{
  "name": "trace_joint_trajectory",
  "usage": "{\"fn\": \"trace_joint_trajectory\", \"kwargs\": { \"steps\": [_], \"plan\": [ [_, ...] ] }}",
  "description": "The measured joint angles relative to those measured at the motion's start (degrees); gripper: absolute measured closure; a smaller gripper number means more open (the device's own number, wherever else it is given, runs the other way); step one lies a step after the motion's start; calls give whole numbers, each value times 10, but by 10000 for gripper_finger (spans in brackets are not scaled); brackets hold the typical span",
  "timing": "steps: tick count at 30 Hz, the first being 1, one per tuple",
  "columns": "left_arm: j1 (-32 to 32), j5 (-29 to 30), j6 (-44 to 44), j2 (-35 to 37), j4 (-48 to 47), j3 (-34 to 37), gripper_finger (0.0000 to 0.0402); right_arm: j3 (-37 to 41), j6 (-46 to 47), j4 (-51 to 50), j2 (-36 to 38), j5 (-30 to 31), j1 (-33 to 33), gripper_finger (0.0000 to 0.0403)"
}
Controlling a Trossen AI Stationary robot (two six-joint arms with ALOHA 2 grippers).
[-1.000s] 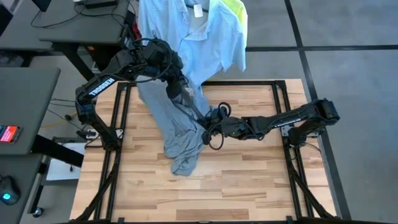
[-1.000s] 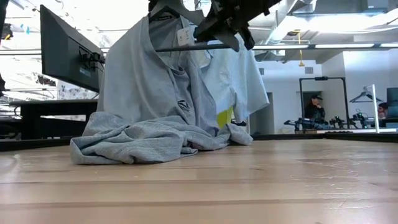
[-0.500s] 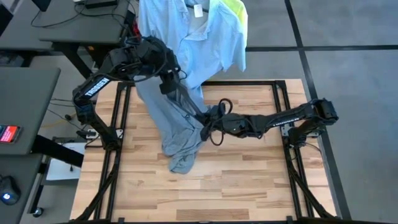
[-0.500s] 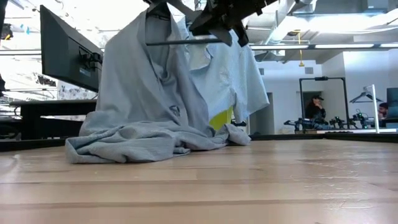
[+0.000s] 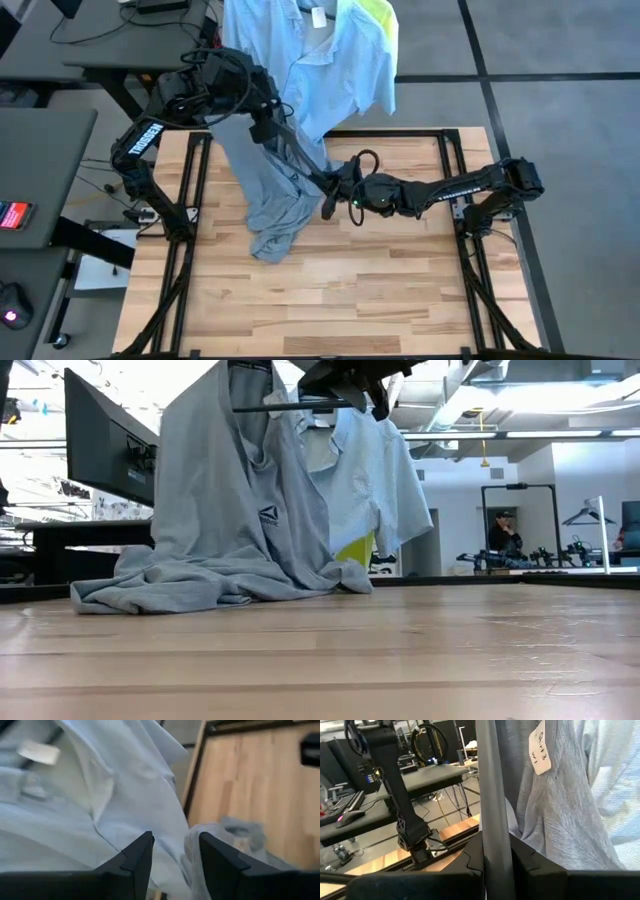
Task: Hang clothes
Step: Hang the gray shirt on the rack
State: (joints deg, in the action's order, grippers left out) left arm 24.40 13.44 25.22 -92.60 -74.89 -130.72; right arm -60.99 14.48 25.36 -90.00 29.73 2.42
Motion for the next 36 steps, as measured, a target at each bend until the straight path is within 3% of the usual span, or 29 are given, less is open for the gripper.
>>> {"fn": "trace_joint_trajectory", "kwargs": {
  "steps": [5, 11, 20, 28, 36],
  "plan": [
    [0, 15, 51, 5, -25, 1, 267, 0, 1, -1, 0, -7, 0, 378],
    [0, 135, 59, 5, 21, 2, 267, 0, 2, 1, 0, -12, -2, 378],
    [3, 166, 74, 7, 2, 3, 267, 0, 0, -2, 0, -12, -3, 378],
    [3, 154, 87, 7, -86, 7, 267, 1, 4, -5, 0, -12, -7, 378],
    [21, 196, 79, 6, -113, 30, 267, 1, 3, -3, 0, -12, -7, 379]
  ]
}}
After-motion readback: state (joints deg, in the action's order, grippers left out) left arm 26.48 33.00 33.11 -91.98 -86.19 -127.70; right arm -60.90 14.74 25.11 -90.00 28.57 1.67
